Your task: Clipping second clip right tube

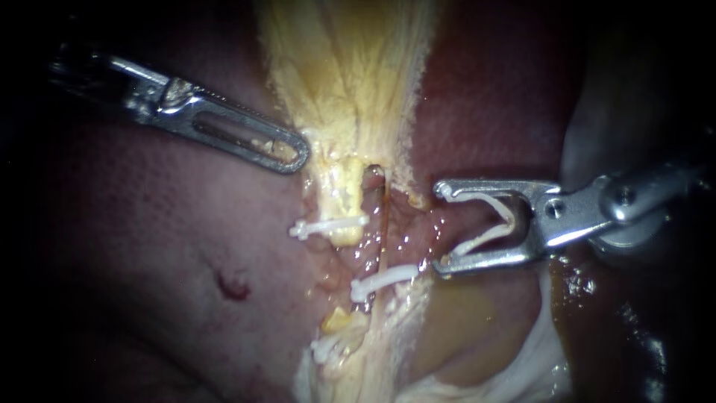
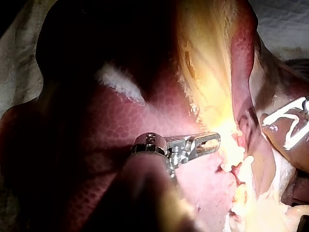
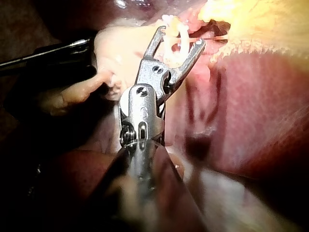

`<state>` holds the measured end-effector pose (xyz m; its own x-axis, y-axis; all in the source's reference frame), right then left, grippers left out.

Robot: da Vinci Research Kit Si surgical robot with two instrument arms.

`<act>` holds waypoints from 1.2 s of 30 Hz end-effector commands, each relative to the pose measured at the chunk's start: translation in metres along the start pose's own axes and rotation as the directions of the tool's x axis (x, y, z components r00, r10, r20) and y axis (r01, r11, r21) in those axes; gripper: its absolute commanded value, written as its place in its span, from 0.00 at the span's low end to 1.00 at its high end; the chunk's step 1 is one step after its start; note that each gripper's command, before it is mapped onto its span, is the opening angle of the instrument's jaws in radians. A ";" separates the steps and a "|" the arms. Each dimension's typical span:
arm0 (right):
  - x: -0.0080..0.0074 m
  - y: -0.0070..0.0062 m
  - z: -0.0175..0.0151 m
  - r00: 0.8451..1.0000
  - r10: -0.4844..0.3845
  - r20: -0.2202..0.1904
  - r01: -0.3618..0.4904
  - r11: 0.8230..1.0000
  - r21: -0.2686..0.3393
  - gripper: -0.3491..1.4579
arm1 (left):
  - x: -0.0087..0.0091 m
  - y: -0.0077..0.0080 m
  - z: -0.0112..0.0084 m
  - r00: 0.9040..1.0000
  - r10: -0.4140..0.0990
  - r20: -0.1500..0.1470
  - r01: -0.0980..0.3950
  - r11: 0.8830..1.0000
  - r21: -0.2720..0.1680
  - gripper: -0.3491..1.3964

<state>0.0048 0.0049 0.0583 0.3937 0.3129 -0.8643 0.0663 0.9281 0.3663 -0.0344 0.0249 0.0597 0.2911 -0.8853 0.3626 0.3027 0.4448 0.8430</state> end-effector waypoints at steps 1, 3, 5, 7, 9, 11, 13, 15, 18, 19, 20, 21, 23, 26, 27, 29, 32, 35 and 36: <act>0.0000 0.0000 0.0000 1.000 0.000 0.000 0.000 1.000 0.001 0.47 | -0.0001 0.0000 -0.0002 1.000 0.000 0.000 0.000 1.000 0.002 0.00; 0.0000 0.0000 0.0000 1.000 0.000 0.000 0.000 1.000 0.000 0.47 | -0.0001 -0.0001 -0.0005 1.000 -0.001 0.000 0.001 1.000 0.001 0.00; 0.0000 0.0000 0.0001 1.000 0.000 0.000 0.000 1.000 0.000 0.47 | -0.0003 -0.0001 -0.0010 1.000 -0.002 0.003 0.002 1.000 -0.002 0.00; 0.0001 0.0000 0.0001 1.000 0.000 -0.001 0.000 1.000 0.003 0.47 | -0.0006 -0.0003 -0.0016 1.000 -0.004 0.006 0.004 1.000 -0.007 0.00; 0.0001 0.0000 0.0002 1.000 0.000 -0.001 0.000 1.000 0.006 0.47 | -0.0010 -0.0008 -0.0025 1.000 -0.008 0.007 0.008 1.000 -0.007 0.00; 0.0001 0.0000 0.0002 1.000 0.000 -0.001 0.000 1.000 0.006 0.47 | -0.0017 -0.0014 -0.0036 1.000 -0.014 0.014 0.014 1.000 -0.011 0.00; 0.0001 0.0000 0.0002 1.000 0.000 -0.001 0.000 1.000 0.006 0.47 | -0.0023 -0.0019 -0.0047 0.999 -0.019 0.030 0.019 1.000 -0.006 0.00; 0.0001 0.0000 0.0002 1.000 0.000 -0.002 0.000 1.000 0.006 0.47 | -0.0030 -0.0024 -0.0060 0.999 -0.025 0.046 0.025 1.000 -0.008 0.00; 0.0001 0.0000 0.0001 1.000 0.000 0.001 0.000 1.000 0.007 0.47 | -0.0036 -0.0027 -0.0073 0.998 -0.020 0.059 0.021 1.000 -0.011 0.00; 0.0001 0.0000 0.0002 1.000 0.000 0.001 0.000 1.000 0.007 0.47 | -0.0037 -0.0028 -0.0076 0.998 -0.022 0.062 0.023 1.000 -0.010 0.00; 0.0001 0.0000 0.0002 1.000 0.000 0.001 0.000 1.000 0.007 0.47 | -0.0036 -0.0028 -0.0077 0.998 -0.023 0.064 0.023 1.000 -0.013 0.00; 0.0001 0.0000 0.0002 1.000 0.000 0.001 0.000 1.000 0.007 0.47 | -0.0036 -0.0028 -0.0078 0.998 -0.023 0.064 0.024 1.000 -0.014 0.00; 0.0001 0.0000 0.0002 1.000 0.000 0.001 0.000 1.000 0.007 0.47 | -0.0035 -0.0027 -0.0079 0.998 -0.023 0.064 0.024 1.000 -0.015 0.00; 0.0002 0.0000 0.0003 1.000 0.000 0.000 0.000 1.000 0.012 0.47 | -0.0035 -0.0026 -0.0078 0.998 -0.023 0.064 0.024 1.000 -0.015 0.00; 0.0002 0.0000 0.0004 1.000 0.000 -0.001 0.000 1.000 0.014 0.47 | -0.0035 -0.0026 -0.0078 0.998 -0.022 0.064 0.024 1.000 -0.015 0.00; 0.0001 -0.0001 0.0007 1.000 -0.007 -0.002 0.007 1.000 0.019 0.47 | -0.0035 -0.0026 -0.0078 0.998 -0.022 0.065 0.023 1.000 -0.015 0.00; -0.0003 -0.0003 0.0017 1.000 0.007 -0.003 -0.006 1.000 0.028 0.47 | -0.0034 -0.0026 -0.0078 0.998 -0.022 0.065 0.023 1.000 -0.015 0.00; -0.0010 -0.0005 0.0030 0.999 0.037 -0.004 -0.037 0.999 0.040 0.47 | -0.0034 -0.0026 -0.0078 0.998 -0.022 0.065 0.024 1.000 -0.016 0.00; -0.0013 -0.0005 0.0035 0.999 0.040 -0.004 -0.040 0.998 0.041 0.47 | -0.0034 -0.0027 -0.0078 0.998 -0.022 0.065 0.024 1.000 -0.016 0.00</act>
<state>0.0077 0.0031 0.0607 0.3942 0.3594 -0.8458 0.0874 0.9015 0.4238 -0.0291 0.0278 0.0531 0.2247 -0.9021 0.3685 0.3239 0.4258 0.8449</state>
